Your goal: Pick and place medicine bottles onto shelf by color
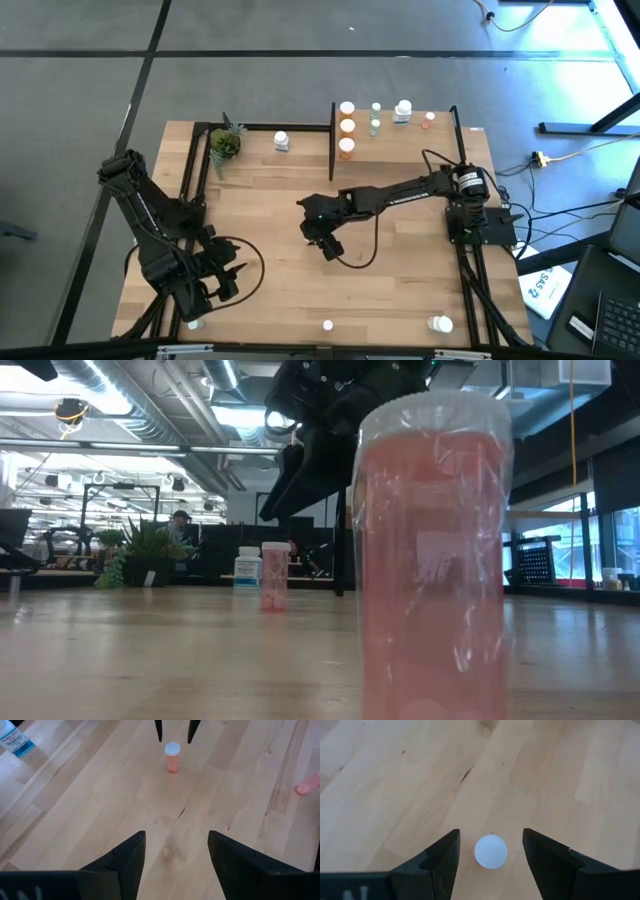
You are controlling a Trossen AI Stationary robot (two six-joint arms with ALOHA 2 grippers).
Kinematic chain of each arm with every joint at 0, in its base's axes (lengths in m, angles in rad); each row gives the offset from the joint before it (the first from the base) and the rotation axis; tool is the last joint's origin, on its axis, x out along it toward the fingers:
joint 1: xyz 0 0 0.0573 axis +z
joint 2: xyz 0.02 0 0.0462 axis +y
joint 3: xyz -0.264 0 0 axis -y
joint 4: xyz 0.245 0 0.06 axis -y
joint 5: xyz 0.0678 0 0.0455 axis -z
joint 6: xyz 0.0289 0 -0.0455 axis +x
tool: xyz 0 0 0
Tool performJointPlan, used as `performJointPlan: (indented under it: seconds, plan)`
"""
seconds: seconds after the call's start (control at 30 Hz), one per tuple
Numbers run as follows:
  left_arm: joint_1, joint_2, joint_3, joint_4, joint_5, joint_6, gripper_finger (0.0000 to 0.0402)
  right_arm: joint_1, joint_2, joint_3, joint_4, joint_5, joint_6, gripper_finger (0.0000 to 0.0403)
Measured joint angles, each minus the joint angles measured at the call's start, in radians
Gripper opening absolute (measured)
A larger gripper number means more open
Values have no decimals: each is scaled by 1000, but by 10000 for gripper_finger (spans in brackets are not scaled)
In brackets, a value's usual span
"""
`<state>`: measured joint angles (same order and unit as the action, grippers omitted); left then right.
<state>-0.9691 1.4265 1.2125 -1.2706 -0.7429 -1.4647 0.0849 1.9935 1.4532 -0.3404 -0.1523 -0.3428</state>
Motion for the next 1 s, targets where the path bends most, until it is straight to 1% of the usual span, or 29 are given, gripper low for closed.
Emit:
performJointPlan:
  seconds: [0.1,0.27,0.43,0.57,0.83,1.0]
  plan:
    - [0,0,0,0,0,0,208,0,0,0,8,-23,-1,219]
    - [0,0,0,0,0,0,208,0,23,-3,8,-26,-3,219]
    - [0,0,0,4,0,0,208,0,31,-3,23,-25,-7,219]
    - [0,0,0,4,0,0,208,-2,31,-3,38,4,-7,219]
    - [0,0,0,6,0,0,208,-3,69,-3,18,2,-6,219]
    - [0,0,0,7,0,0,208,-3,88,-3,43,1,-9,219]
